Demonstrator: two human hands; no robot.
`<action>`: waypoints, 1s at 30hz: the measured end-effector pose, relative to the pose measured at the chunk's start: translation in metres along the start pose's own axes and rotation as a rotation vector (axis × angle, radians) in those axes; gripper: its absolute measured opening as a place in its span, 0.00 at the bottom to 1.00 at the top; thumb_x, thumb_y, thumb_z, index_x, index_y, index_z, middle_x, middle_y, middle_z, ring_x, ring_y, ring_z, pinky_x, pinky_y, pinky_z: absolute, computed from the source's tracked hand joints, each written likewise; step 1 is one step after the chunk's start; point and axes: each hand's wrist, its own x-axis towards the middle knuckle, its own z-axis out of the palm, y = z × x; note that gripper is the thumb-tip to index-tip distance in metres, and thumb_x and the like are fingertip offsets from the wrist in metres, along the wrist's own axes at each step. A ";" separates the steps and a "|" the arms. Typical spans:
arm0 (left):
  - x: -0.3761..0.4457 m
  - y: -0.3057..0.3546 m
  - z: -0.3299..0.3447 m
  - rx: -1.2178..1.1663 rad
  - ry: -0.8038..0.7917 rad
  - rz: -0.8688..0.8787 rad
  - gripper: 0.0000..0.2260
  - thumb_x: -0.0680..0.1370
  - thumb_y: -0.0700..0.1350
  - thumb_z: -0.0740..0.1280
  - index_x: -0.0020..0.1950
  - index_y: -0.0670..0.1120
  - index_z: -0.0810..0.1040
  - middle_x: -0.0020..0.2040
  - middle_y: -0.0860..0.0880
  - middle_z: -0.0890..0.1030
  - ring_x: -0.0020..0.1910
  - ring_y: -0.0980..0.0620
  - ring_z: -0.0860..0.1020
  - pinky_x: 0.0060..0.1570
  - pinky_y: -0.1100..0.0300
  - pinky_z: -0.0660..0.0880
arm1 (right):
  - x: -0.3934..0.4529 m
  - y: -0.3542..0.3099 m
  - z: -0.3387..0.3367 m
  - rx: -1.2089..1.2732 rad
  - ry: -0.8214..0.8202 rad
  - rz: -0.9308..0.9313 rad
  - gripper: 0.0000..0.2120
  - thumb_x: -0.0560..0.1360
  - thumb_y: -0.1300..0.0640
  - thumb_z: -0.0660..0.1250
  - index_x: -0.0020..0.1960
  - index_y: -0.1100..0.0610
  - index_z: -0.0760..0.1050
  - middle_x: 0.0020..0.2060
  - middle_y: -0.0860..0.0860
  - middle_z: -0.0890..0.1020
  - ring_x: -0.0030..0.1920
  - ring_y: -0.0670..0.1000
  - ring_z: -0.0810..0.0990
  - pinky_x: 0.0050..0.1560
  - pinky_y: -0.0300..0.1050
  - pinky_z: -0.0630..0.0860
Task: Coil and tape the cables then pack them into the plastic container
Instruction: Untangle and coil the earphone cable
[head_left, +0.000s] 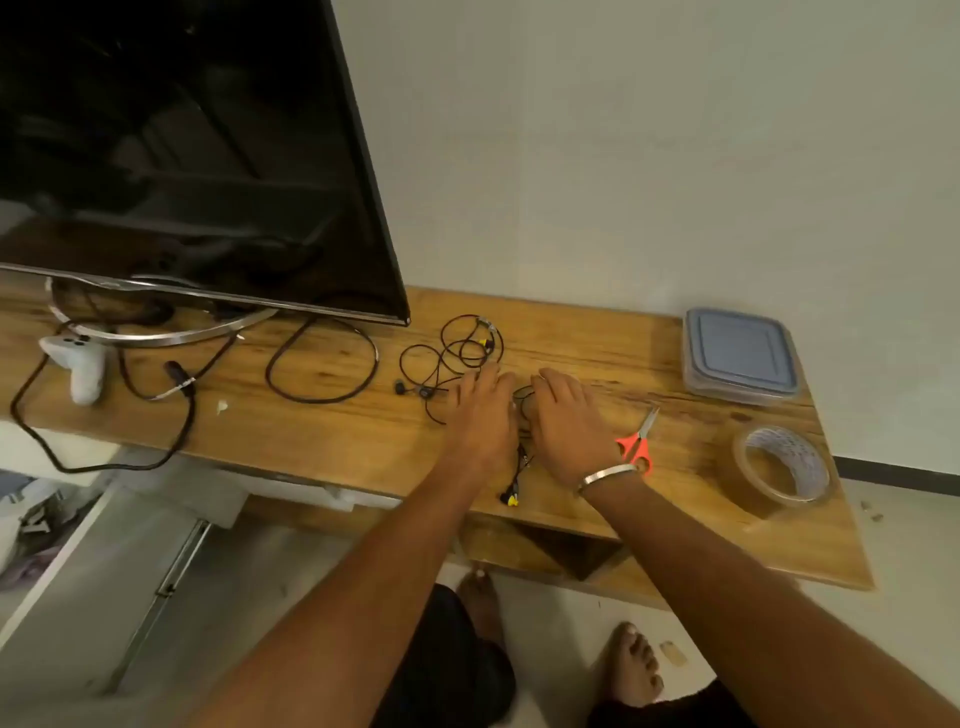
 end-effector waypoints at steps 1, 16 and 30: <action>0.000 -0.002 0.002 0.005 -0.010 -0.009 0.18 0.82 0.45 0.56 0.73 0.48 0.65 0.76 0.48 0.62 0.73 0.47 0.61 0.70 0.50 0.59 | 0.001 0.001 0.003 0.008 0.014 -0.003 0.28 0.75 0.50 0.43 0.69 0.61 0.64 0.69 0.58 0.67 0.69 0.58 0.65 0.70 0.53 0.61; -0.011 -0.017 0.022 -0.174 0.035 0.021 0.17 0.81 0.40 0.58 0.70 0.47 0.70 0.71 0.49 0.67 0.71 0.48 0.62 0.71 0.50 0.62 | -0.009 0.009 0.032 -0.016 0.123 -0.094 0.12 0.77 0.54 0.60 0.58 0.57 0.74 0.54 0.54 0.75 0.53 0.56 0.73 0.59 0.51 0.68; -0.011 -0.033 0.023 -0.283 0.115 0.051 0.16 0.78 0.38 0.63 0.67 0.45 0.72 0.64 0.49 0.71 0.64 0.51 0.67 0.65 0.59 0.66 | -0.002 0.009 0.036 0.030 0.039 -0.009 0.11 0.79 0.52 0.56 0.56 0.54 0.73 0.54 0.51 0.73 0.56 0.53 0.70 0.56 0.50 0.63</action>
